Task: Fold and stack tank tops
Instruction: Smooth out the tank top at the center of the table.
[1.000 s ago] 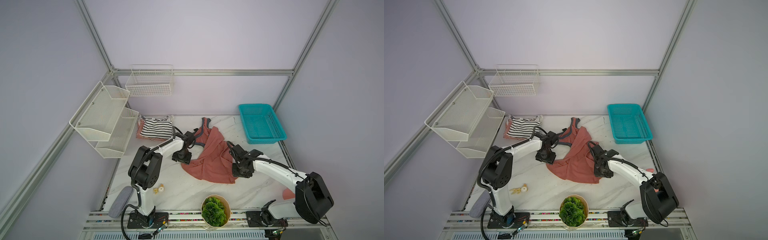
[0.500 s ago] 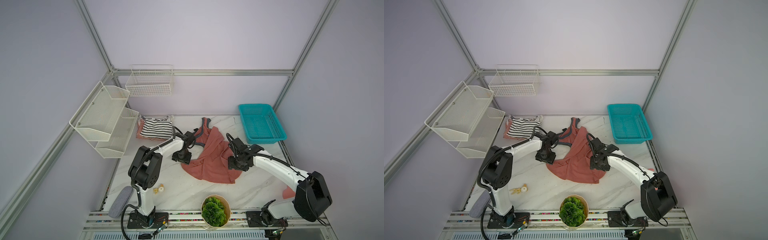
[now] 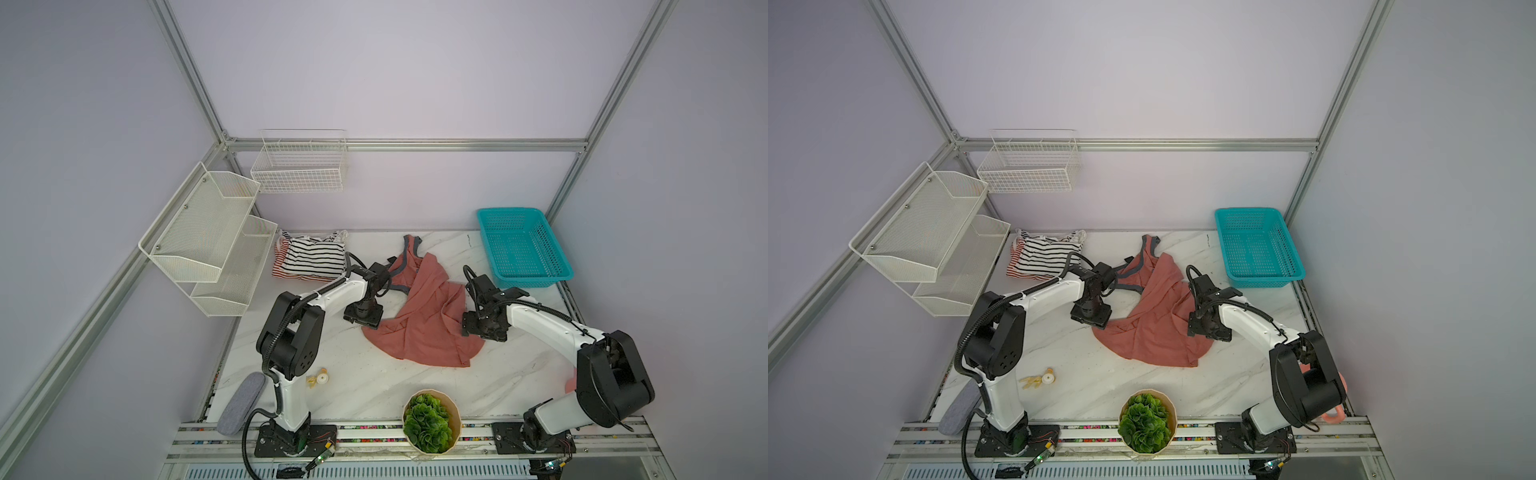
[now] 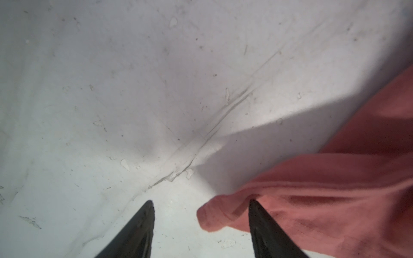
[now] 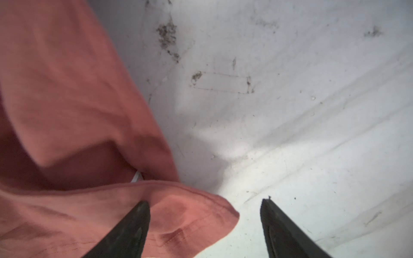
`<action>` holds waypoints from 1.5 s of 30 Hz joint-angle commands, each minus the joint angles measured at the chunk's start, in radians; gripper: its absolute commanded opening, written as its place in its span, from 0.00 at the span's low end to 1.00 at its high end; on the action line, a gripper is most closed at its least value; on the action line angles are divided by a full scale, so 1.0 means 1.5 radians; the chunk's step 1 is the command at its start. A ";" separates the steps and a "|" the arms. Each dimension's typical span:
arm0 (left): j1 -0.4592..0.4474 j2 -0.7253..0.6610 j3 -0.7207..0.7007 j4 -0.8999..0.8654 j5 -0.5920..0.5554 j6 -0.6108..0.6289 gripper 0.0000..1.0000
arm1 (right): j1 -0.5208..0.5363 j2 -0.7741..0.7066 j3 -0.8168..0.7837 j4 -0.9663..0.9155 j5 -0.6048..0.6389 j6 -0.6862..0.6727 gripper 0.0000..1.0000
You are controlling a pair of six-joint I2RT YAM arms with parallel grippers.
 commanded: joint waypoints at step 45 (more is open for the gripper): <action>0.013 -0.039 0.026 -0.016 -0.024 0.014 0.67 | -0.109 -0.089 -0.121 0.127 -0.173 0.001 0.00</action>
